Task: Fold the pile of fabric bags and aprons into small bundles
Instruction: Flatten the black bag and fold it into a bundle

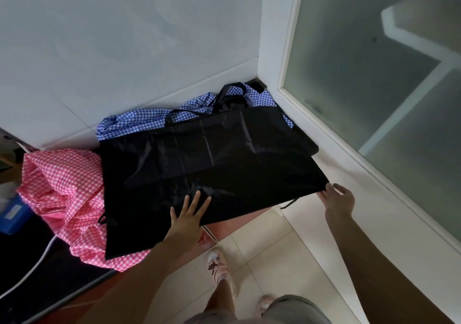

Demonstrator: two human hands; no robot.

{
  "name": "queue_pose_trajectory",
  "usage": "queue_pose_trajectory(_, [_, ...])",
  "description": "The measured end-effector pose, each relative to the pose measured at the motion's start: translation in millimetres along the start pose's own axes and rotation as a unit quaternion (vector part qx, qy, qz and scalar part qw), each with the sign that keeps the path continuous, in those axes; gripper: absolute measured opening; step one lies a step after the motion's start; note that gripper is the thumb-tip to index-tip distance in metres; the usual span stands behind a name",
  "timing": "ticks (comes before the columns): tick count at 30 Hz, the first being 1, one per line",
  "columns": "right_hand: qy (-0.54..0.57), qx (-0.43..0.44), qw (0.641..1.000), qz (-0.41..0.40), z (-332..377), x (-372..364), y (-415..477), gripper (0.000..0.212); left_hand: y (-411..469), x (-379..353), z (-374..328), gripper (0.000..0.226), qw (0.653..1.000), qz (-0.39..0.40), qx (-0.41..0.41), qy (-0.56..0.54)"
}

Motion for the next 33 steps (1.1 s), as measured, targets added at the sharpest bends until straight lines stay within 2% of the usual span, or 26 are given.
queue_pose_trajectory(2, [-0.048,0.034,0.998,0.016,8,6,-2,0.009,0,4,1,0.086,1.000,0.001,0.002,-0.026])
queue_pose_trajectory(5, [-0.132,0.119,0.983,0.052,24,9,-7,0.010,-3,8,-1,0.084,0.999,-0.010,-0.001,-0.041])
queue_pose_trajectory(11, [-0.354,0.275,0.888,0.105,47,-1,-17,0.003,-2,18,0,0.069,0.991,-0.018,-0.015,-0.129])
queue_pose_trajectory(12, [-0.346,0.274,0.888,0.125,50,-5,-17,0.004,-2,19,0,0.067,0.989,-0.016,-0.019,-0.146])
queue_pose_trajectory(15, [-0.213,0.201,0.934,0.205,62,-11,-19,0.016,1,23,9,0.059,0.974,-0.026,-0.022,-0.224])
queue_pose_trajectory(17, [-0.140,0.182,0.942,0.244,74,-13,-20,0.019,4,32,14,0.047,0.931,-0.053,-0.007,-0.360])
queue_pose_trajectory(19, [-0.150,0.196,0.929,0.277,87,-16,-25,0.008,6,46,19,0.034,0.863,-0.083,0.046,-0.496])
queue_pose_trajectory(20, [-0.179,0.209,0.916,0.291,91,-17,-28,0.008,7,51,23,0.032,0.840,-0.093,0.081,-0.528])
queue_pose_trajectory(23, [-0.277,0.254,0.879,0.294,97,-24,-29,0.030,12,58,37,0.025,0.817,-0.090,0.135,-0.554])
queue_pose_trajectory(25, [-0.293,0.271,0.871,0.286,98,-30,-29,0.025,12,60,44,0.024,0.814,-0.078,0.154,-0.555])
queue_pose_trajectory(27, [-0.266,0.263,0.883,0.282,98,-33,-27,0.015,12,61,48,0.027,0.821,-0.083,0.157,-0.542])
queue_pose_trajectory(29, [-0.237,0.258,0.898,0.266,102,-34,-26,0.010,13,62,48,0.028,0.801,-0.080,0.166,-0.569])
queue_pose_trajectory(30, [-0.222,0.251,0.905,0.261,104,-31,-28,0.009,12,62,44,0.027,0.803,-0.078,0.164,-0.568])
queue_pose_trajectory(31, [-0.207,0.245,0.911,0.259,105,-29,-30,0.011,11,61,41,0.026,0.818,-0.070,0.162,-0.547])
queue_pose_trajectory(33, [-0.147,0.211,0.934,0.249,104,-24,-31,0.013,12,63,31,0.027,0.872,-0.052,0.122,-0.472])
Point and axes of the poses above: each hand's wrist, its own y-axis towards the middle knuckle, its own x-axis out of the back of the hand, z = x × y, the point moved 5 cm from there along y, towards the middle knuckle, and after that the axes turned 6 degrees about -y, right-handed, at the moved point
